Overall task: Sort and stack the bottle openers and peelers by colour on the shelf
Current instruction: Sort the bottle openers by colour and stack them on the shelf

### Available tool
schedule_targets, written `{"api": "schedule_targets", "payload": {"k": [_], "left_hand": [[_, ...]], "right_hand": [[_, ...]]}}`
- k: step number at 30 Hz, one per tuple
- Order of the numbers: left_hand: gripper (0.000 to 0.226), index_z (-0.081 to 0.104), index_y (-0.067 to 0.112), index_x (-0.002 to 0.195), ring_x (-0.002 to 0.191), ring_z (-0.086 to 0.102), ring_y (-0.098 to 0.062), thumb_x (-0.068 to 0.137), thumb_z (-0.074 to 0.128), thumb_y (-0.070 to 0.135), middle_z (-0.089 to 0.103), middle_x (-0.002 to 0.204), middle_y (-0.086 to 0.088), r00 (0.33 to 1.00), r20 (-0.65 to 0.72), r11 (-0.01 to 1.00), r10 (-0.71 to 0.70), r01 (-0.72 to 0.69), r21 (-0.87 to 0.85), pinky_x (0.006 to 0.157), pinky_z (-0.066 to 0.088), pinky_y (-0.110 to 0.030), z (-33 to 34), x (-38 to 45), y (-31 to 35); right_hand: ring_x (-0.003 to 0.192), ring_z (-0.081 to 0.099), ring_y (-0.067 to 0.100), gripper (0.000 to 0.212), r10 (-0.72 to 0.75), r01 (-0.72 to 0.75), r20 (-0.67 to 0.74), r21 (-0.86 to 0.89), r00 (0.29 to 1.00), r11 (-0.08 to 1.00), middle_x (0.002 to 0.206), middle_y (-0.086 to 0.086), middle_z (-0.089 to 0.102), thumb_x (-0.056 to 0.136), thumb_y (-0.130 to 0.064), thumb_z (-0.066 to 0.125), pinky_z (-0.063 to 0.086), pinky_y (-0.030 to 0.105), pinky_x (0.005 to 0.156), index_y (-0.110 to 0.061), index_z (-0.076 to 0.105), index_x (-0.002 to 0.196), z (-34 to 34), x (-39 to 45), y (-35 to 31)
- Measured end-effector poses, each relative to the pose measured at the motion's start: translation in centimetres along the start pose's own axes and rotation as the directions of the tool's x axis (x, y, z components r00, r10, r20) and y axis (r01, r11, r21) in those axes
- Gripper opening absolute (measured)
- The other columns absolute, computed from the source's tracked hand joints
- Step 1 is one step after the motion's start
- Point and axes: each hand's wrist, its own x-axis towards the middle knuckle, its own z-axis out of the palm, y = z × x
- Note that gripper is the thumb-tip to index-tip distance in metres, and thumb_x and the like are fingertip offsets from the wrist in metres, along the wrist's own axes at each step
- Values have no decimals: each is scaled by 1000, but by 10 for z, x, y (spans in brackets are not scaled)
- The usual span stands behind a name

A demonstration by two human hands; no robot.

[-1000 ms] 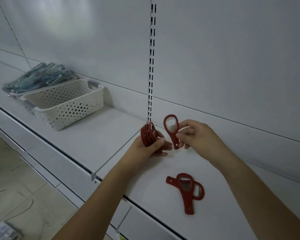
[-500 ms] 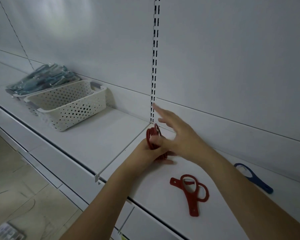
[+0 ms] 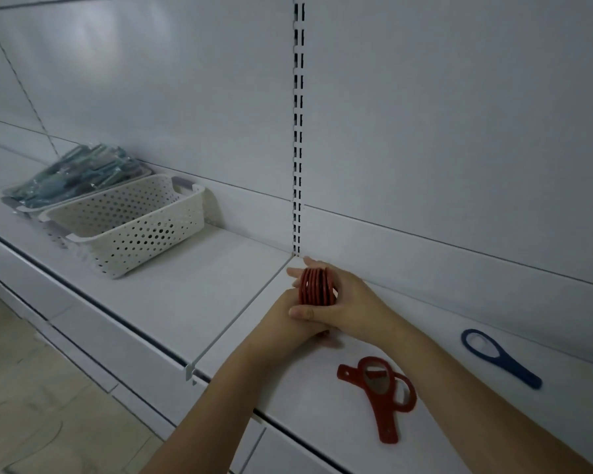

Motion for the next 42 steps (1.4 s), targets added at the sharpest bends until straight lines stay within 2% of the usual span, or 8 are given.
{"api": "schedule_targets", "payload": {"k": [4, 10, 17, 24, 28, 33, 39, 42], "left_hand": [[17, 64, 11, 101, 81, 73, -8, 88, 69, 0, 74, 86, -2, 989, 146, 950, -26, 69, -303, 73, 58, -24, -3, -6, 8], [17, 66, 9, 76, 51, 60, -14, 93, 67, 14, 67, 62, -3, 992, 124, 974, 21, 7, -225, 56, 52, -24, -4, -8, 10], [21, 66, 11, 108, 71, 71, -23, 88, 73, 12, 74, 79, -6, 990, 142, 971, 0, 33, -236, 74, 59, -34, 0, -8, 8], [65, 48, 34, 139, 117, 60, -7, 81, 77, 38, 63, 123, 8, 982, -74, 970, 173, -183, -158, 101, 51, -32, 7, 2, 12], [94, 26, 46, 151, 138, 36, 5, 76, 83, 37, 45, 148, 15, 924, 212, 948, 317, -309, -73, 113, 33, -20, 25, 20, 45], [56, 62, 29, 129, 121, 55, -1, 77, 84, 26, 64, 125, 15, 911, 237, 942, 337, -328, -74, 102, 45, -22, 49, 35, 45], [50, 57, 24, 113, 123, 56, -4, 73, 87, 28, 66, 121, 9, 916, 213, 940, 341, -339, -46, 105, 42, -24, 56, 43, 28], [41, 58, 22, 110, 117, 62, -10, 78, 84, 25, 70, 114, 2, 955, 98, 949, 279, -258, -184, 103, 49, -36, 54, 45, 23]], "right_hand": [[124, 53, -3, 37, -69, 82, -122, 109, 990, 991, 126, -18, 64, 76, -36, 82, 41, 34, 108, -37, 62, 107, 1, -2, -2], [112, 65, 10, 29, 1, 35, -114, 313, 994, 949, 107, 0, 75, 81, -12, 78, 48, 34, 101, -9, 61, 104, -5, -5, -7], [93, 71, 5, 29, 104, -12, -272, 319, 957, 948, 100, 0, 76, 83, -17, 76, 52, 14, 74, -2, 69, 106, -15, -17, -1], [78, 69, 7, 22, 170, -156, -200, 82, 965, 984, 87, -2, 75, 86, -27, 73, 53, 22, 72, -17, 60, 101, -49, -51, 22], [86, 67, 8, 20, 164, -169, -124, -32, 979, 985, 89, -6, 70, 87, -22, 71, 55, 23, 74, -32, 60, 100, -55, -59, 31], [83, 67, 0, 19, 159, -171, -147, -73, 976, 982, 87, -11, 69, 89, -15, 66, 52, 17, 65, -33, 65, 93, -56, -61, 44], [77, 60, 14, 11, 116, -158, -234, -167, 965, 973, 90, 3, 61, 88, -17, 63, 53, 29, 66, -16, 58, 98, -49, -53, 51], [96, 58, 9, 30, 103, -173, -251, -275, 962, 946, 103, -11, 65, 80, -37, 71, 50, 30, 84, -33, 63, 109, -43, -51, 53]]}}
